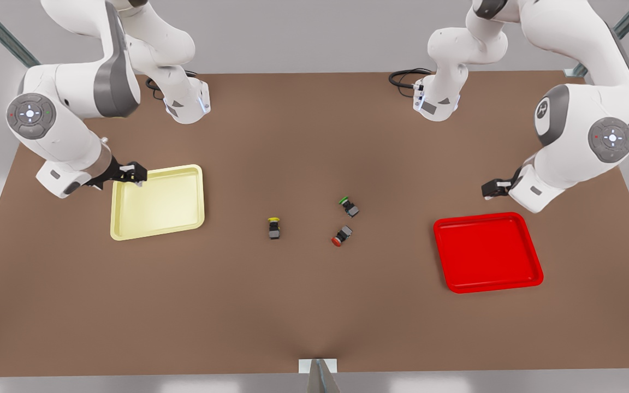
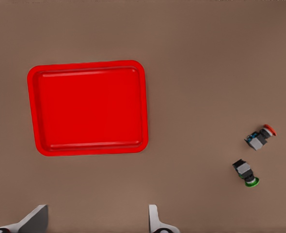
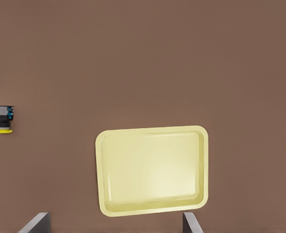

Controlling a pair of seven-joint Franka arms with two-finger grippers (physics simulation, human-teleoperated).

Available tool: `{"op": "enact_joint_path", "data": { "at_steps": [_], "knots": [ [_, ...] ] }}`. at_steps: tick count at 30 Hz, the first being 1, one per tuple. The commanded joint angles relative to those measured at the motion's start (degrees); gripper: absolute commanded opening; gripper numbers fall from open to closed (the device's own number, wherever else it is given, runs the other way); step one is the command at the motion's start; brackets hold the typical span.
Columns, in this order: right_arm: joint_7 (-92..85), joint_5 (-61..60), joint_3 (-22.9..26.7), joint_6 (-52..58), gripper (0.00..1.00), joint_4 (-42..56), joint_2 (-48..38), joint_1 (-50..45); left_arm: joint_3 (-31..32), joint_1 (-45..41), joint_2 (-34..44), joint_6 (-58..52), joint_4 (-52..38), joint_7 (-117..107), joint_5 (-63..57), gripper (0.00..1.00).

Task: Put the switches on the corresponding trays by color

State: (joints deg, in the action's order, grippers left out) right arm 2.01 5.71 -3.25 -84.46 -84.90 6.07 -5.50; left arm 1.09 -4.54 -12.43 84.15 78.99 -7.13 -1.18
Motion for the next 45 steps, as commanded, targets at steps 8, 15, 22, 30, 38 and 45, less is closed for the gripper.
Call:
{"op": "enact_joint_path", "data": {
  "at_steps": [8, 15, 22, 30, 38, 45],
  "knots": [
    [1.3, 0.0, 0.0, -2.9, 1.00, 0.0, 17.9, -0.8, 1.4, -11.6, -17.2, 1.9, -14.1, -8.4, -0.8, 1.00],
    [7.9, -6.4, -0.1, -22.9, 1.00, -5.5, 28.2, -14.2, 1.6, -20.2, -25.7, 11.6, -13.2, -11.0, 4.5, 1.00],
    [11.2, -10.7, 0.6, -30.0, 1.00, -4.9, 31.9, -21.4, 1.3, -25.9, -32.6, 22.5, -13.7, -17.0, 4.6, 1.00],
    [12.3, -13.7, 0.7, -35.2, 1.00, -3.7, 35.4, -25.0, 1.3, -25.4, -37.0, 30.5, -11.2, -16.8, 4.5, 1.00],
    [11.5, -13.4, 1.2, -38.7, 1.00, -4.0, 37.1, -25.2, 1.3, -24.1, -36.7, 31.9, -8.8, -8.4, 4.0, 1.00],
    [12.1, -13.7, 1.2, -41.3, 1.00, -4.4, 38.9, -25.3, 1.1, -24.1, -34.9, 31.4, -4.6, 15.2, 3.5, 0.99]
  ]
}}
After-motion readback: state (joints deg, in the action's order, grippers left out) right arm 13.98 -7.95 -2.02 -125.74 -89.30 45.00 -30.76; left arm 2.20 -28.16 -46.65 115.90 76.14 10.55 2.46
